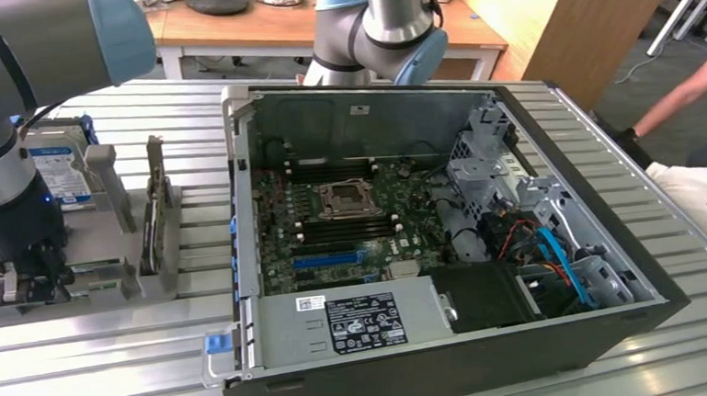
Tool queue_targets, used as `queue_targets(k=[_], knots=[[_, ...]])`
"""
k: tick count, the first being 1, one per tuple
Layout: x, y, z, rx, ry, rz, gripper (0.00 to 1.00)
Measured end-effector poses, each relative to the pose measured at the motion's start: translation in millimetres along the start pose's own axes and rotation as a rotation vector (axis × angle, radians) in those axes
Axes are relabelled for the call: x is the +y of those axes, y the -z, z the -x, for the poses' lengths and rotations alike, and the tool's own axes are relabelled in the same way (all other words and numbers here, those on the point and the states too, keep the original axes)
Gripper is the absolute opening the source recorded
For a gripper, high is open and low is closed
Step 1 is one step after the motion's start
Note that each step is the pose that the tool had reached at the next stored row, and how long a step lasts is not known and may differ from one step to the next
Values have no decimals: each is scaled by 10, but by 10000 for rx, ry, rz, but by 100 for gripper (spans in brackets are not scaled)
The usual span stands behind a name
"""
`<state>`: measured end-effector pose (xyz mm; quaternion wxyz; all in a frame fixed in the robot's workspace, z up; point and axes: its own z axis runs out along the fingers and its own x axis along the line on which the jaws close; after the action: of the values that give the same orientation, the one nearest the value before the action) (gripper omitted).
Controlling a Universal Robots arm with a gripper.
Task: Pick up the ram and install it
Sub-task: 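Pick up the ram and move it above insertion slot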
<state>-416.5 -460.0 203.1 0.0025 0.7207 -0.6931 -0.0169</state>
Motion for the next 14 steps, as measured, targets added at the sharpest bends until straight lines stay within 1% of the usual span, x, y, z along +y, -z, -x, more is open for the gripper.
queue_targets(k=[14], knots=[[-81,0,-4,1,24,1,30]])
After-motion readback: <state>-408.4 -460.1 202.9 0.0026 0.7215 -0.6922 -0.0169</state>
